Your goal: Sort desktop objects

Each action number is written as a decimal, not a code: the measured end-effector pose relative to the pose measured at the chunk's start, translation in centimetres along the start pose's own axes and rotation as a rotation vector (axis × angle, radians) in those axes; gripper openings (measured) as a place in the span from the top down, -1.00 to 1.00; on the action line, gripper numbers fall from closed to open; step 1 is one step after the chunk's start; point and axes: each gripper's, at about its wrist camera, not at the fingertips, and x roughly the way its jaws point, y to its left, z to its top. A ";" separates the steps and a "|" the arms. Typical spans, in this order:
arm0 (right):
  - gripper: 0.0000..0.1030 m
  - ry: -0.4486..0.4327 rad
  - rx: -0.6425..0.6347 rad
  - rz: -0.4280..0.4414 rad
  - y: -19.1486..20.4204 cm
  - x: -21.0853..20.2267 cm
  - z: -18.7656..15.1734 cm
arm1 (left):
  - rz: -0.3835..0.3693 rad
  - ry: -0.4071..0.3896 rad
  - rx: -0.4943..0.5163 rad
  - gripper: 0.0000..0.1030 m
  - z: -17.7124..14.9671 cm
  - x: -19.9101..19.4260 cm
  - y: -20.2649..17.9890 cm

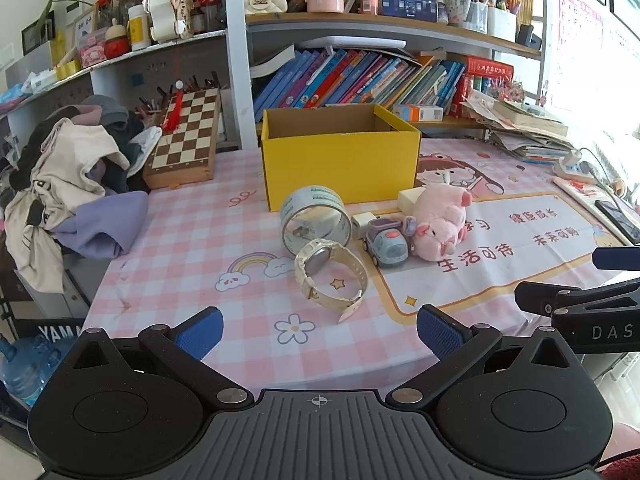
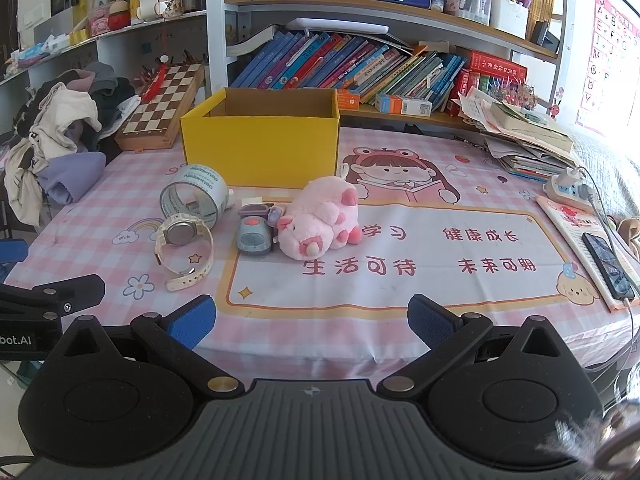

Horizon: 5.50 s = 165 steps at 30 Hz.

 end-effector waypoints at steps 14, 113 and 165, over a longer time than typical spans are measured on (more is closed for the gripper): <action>-1.00 0.018 -0.003 0.012 0.3 0.4 0.0 | -0.006 0.007 -0.003 -1.00 -0.1 0.4 0.3; -1.00 0.048 -0.002 0.081 -0.5 3.7 1.3 | -0.016 0.065 0.004 -1.00 0.8 2.0 0.2; -0.92 0.125 -0.085 0.158 -2.6 11.0 5.8 | -0.006 0.108 -0.043 -1.00 3.7 8.6 -0.8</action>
